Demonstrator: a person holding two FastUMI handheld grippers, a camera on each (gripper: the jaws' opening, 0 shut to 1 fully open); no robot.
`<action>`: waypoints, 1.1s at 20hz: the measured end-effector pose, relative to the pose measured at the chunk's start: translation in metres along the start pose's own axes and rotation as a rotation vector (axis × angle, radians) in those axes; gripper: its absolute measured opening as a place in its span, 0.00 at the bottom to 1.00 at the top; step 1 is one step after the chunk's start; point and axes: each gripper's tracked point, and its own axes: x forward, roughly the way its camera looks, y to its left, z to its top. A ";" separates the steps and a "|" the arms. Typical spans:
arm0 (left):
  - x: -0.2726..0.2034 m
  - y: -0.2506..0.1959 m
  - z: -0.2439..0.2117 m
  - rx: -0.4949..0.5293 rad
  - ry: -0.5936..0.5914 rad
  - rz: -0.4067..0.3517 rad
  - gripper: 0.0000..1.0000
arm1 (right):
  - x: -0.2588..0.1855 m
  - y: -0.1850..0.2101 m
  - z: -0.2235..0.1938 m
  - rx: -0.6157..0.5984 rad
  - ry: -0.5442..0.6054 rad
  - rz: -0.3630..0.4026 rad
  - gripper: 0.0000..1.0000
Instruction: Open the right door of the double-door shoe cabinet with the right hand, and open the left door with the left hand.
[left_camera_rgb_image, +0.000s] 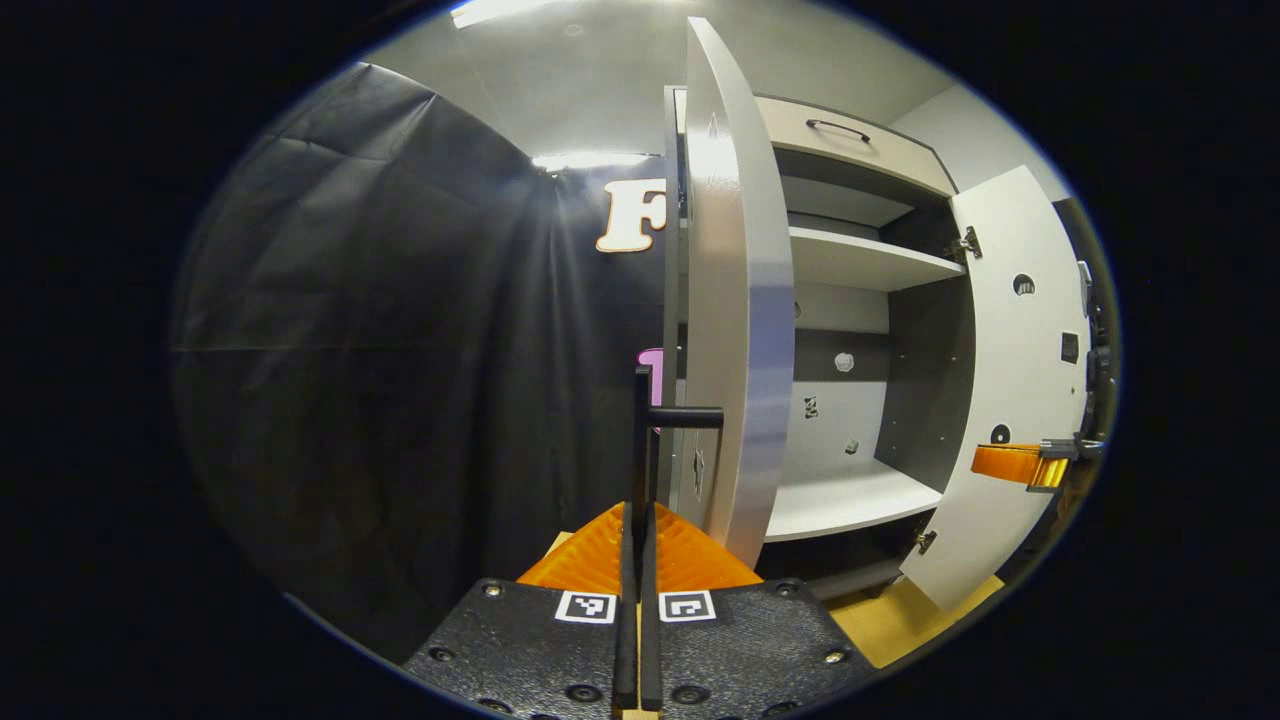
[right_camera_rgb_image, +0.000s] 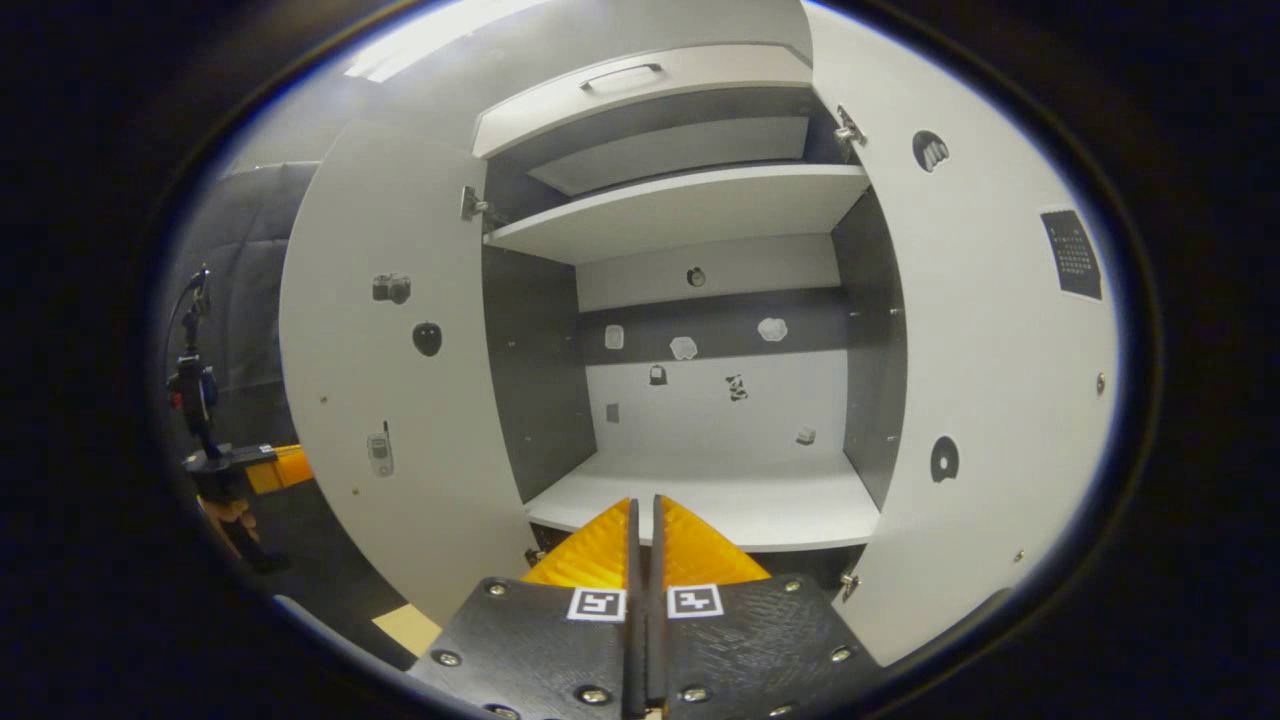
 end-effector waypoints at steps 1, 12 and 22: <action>0.001 0.003 0.000 0.009 -0.001 0.008 0.00 | 0.001 0.002 0.001 0.003 -0.002 0.006 0.01; -0.033 0.012 0.025 0.029 -0.038 0.086 0.11 | 0.008 0.011 0.000 -0.006 -0.004 0.022 0.01; -0.045 -0.011 0.069 0.033 -0.166 0.059 0.06 | -0.006 0.000 -0.001 -0.034 -0.010 -0.025 0.01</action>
